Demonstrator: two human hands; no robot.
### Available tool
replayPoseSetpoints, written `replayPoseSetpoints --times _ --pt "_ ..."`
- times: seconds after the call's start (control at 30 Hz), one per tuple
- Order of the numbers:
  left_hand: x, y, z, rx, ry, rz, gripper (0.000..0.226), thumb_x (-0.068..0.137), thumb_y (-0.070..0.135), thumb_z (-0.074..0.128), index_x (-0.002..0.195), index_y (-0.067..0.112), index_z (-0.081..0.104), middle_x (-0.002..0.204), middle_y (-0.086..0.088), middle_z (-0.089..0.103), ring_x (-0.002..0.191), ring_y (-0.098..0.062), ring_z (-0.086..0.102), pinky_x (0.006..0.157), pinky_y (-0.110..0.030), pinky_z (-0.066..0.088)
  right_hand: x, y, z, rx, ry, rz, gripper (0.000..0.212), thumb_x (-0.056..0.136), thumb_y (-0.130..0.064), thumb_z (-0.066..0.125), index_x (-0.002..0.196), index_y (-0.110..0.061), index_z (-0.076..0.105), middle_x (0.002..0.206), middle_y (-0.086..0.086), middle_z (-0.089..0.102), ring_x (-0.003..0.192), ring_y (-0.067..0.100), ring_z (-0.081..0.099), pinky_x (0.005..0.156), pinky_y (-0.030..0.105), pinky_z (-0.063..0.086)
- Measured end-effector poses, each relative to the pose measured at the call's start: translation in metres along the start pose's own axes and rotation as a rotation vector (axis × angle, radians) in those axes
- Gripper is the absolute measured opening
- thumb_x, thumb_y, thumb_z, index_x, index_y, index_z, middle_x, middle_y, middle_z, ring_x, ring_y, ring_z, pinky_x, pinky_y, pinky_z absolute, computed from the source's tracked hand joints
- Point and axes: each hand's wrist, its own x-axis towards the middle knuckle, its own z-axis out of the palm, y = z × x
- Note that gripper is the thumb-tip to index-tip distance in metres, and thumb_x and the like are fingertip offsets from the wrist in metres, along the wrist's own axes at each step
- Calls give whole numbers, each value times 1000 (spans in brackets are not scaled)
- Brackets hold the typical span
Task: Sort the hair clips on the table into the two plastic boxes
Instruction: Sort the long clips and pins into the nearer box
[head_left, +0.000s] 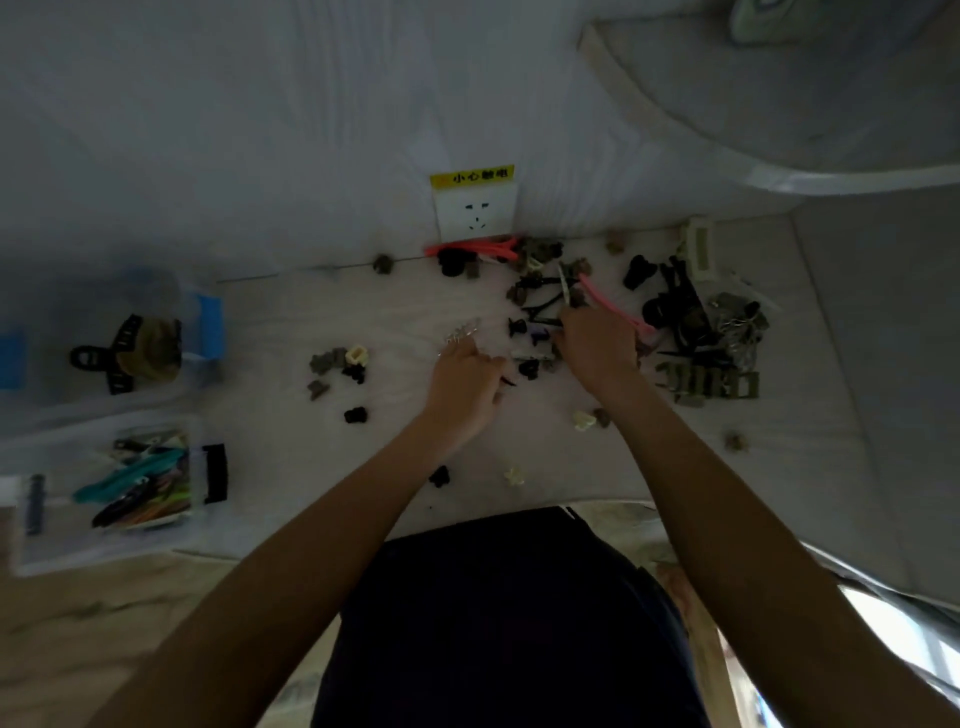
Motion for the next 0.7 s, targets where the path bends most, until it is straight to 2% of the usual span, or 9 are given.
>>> replayPoseSetpoints --times 0.1,0.2,0.27,0.37,0.47,0.6,0.7 --pt "-5 -6 -2 -2 59 -14 22 89 20 51 102 11 66 99 -8 69 107 -28 51 93 -34 35 6 -3 1 6 -17 -42 18 90 -6 45 92 -3 63 93 16 66 81 30 63 58 28 36" --pt "-18 -15 -6 0 221 8 17 83 15 57 96 8 66 90 -10 70 90 -32 56 76 -37 42 6 -9 2 44 5 -112 16 89 -4 46 88 -3 62 92 17 66 81 31 62 59 30 37" --pt "-24 -15 -10 -68 305 -5 15 86 14 56 97 8 64 89 -10 68 84 -31 58 71 -35 40 1 -11 4 136 58 -133 17 91 -10 46 93 -2 61 94 17 67 84 32 62 63 32 41" --pt "-19 -6 -19 -180 295 -68 19 95 18 45 105 6 55 85 -12 63 73 -25 54 64 -29 33 -12 -2 -1 368 144 -125 24 94 -21 47 96 0 59 93 19 63 85 33 59 66 35 42" --pt "-2 5 -19 -182 253 -47 21 96 20 40 107 6 52 84 -13 63 68 -26 55 58 -32 37 -29 16 -16 558 240 -13 27 96 -25 44 105 -1 54 96 16 59 87 30 56 69 32 38" --pt "26 16 -13 12 64 32 26 94 27 46 108 7 53 95 -13 66 85 -31 62 73 -36 45 -48 46 -19 654 142 141 24 99 -25 37 95 -3 47 80 11 49 70 26 47 56 33 30" --pt "37 15 -11 82 -41 59 28 91 30 52 113 11 54 103 -10 66 94 -29 63 79 -37 47 -56 62 -11 639 91 176 26 100 -25 36 104 -1 45 84 20 59 67 30 51 53 36 37"
